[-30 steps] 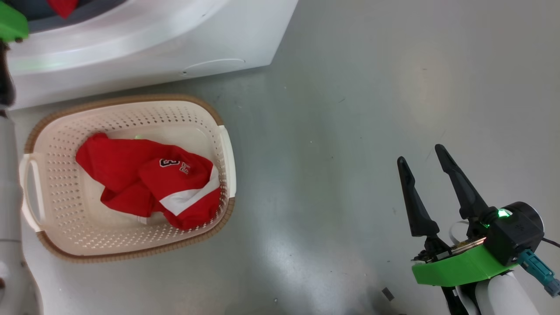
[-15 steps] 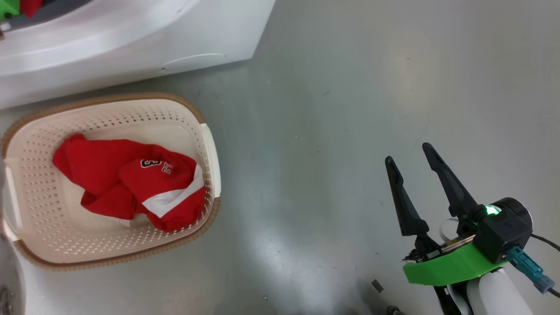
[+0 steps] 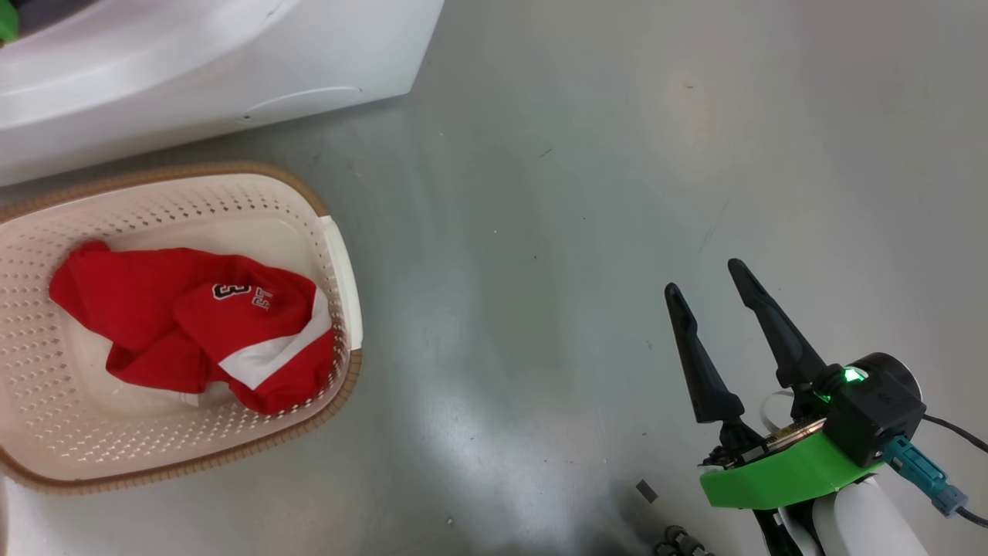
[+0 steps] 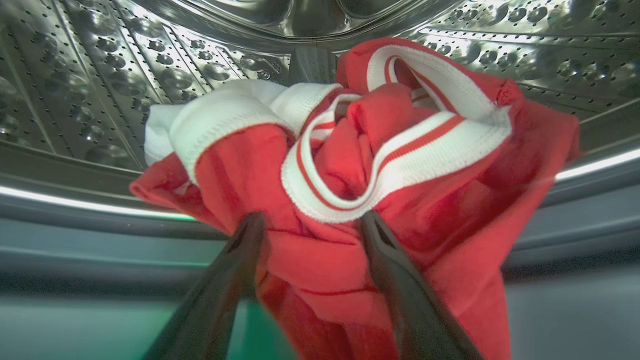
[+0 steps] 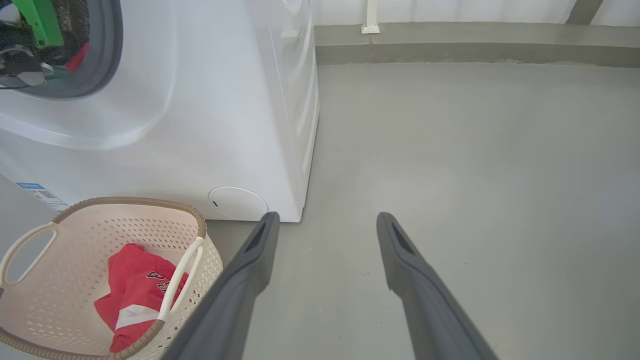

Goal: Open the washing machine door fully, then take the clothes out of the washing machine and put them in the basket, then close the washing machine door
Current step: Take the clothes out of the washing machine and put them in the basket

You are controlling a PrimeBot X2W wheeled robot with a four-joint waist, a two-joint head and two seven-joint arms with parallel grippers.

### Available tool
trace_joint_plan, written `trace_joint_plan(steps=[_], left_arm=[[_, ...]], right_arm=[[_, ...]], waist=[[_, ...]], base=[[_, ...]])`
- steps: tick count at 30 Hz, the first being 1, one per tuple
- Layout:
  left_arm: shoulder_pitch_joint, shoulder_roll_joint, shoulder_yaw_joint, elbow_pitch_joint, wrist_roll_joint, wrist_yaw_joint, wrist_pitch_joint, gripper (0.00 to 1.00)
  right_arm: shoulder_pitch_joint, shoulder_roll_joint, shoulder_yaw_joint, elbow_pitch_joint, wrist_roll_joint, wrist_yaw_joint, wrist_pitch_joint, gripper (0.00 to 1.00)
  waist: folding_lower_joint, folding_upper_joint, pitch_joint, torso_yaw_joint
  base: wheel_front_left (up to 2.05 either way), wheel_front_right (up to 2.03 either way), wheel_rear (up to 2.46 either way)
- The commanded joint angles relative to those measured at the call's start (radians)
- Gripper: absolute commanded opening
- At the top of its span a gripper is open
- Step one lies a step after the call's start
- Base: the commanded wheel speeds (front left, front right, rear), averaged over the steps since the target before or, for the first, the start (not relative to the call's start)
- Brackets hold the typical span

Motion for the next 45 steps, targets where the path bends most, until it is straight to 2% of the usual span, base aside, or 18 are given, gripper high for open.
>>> trace_joint_plan(steps=[1, 5, 8, 10, 11, 12, 13, 19, 32, 38, 45], left_arm=[[-0.012, 0.051, -0.004, -0.010, 0.010, 0.012, 0.010, 1.00], [-0.014, 0.058, -0.024, 0.005, 0.025, 0.028, 0.024, 1.00], [-0.014, 0.056, -0.038, 0.014, 0.029, 0.024, 0.036, 0.98], [-0.016, 0.055, -0.045, 0.016, 0.030, 0.019, 0.035, 0.47], [-0.016, 0.053, -0.047, 0.017, 0.030, 0.018, 0.034, 0.37], [-0.016, 0.051, -0.049, 0.018, 0.029, 0.016, 0.033, 0.15], [-0.016, 0.048, -0.051, 0.019, 0.027, 0.013, 0.033, 0.00], [-0.012, 0.038, -0.066, 0.018, 0.028, -0.002, 0.004, 0.00], [0.029, 0.015, -0.084, -0.053, 0.016, -0.035, -0.172, 0.00], [0.072, 0.011, -0.095, -0.114, 0.008, -0.062, -0.234, 0.00], [0.167, -0.003, -0.093, -0.214, -0.009, -0.066, -0.302, 0.00]], right_arm=[[-0.003, -0.012, 0.022, -0.016, 0.008, 0.006, -0.006, 1.00], [-0.004, -0.012, 0.025, -0.014, 0.012, 0.006, -0.006, 1.00], [-0.007, -0.012, 0.027, -0.012, 0.014, 0.006, -0.006, 1.00], [-0.007, -0.012, 0.026, -0.012, 0.014, 0.006, -0.006, 1.00], [-0.007, -0.012, 0.026, -0.011, 0.014, 0.006, -0.006, 1.00], [-0.007, -0.012, 0.026, -0.011, 0.014, 0.006, -0.006, 1.00], [-0.007, -0.012, 0.025, -0.011, 0.013, 0.006, -0.006, 1.00], [-0.006, -0.012, 0.024, -0.011, 0.013, 0.006, -0.006, 1.00], [-0.004, -0.012, -0.002, -0.017, 0.009, 0.006, -0.006, 1.00], [-0.004, -0.012, -0.017, -0.020, 0.001, 0.006, -0.006, 1.00], [-0.003, -0.012, -0.035, -0.022, -0.008, 0.006, -0.006, 1.00]], waist=[[0.0000, -0.0001, 0.002, -0.003], [0.0000, -0.0001, 0.005, -0.006], [0.0000, -0.0001, 0.005, -0.007], [0.0000, -0.0001, 0.006, -0.005], [0.0000, -0.0001, 0.006, -0.004], [0.0000, -0.0001, 0.005, -0.002], [0.0000, -0.0001, 0.004, 0.000], [0.0000, -0.0001, 0.000, 0.013], [0.0000, -0.0001, -0.002, 0.078], [0.0000, -0.0001, -0.005, 0.112], [0.0000, -0.0001, -0.020, 0.144]], base=[[0.00, 0.00, 0.00], [0.00, 0.00, 0.00], [0.00, 0.00, 0.00], [0.00, 0.00, 0.00], [0.00, 0.00, 0.00], [0.00, 0.00, 0.00], [0.00, 0.00, 0.00], [0.00, 0.00, 0.00], [0.00, 0.00, 0.00], [0.00, 0.00, 0.00], [0.00, 0.00, 0.00]])
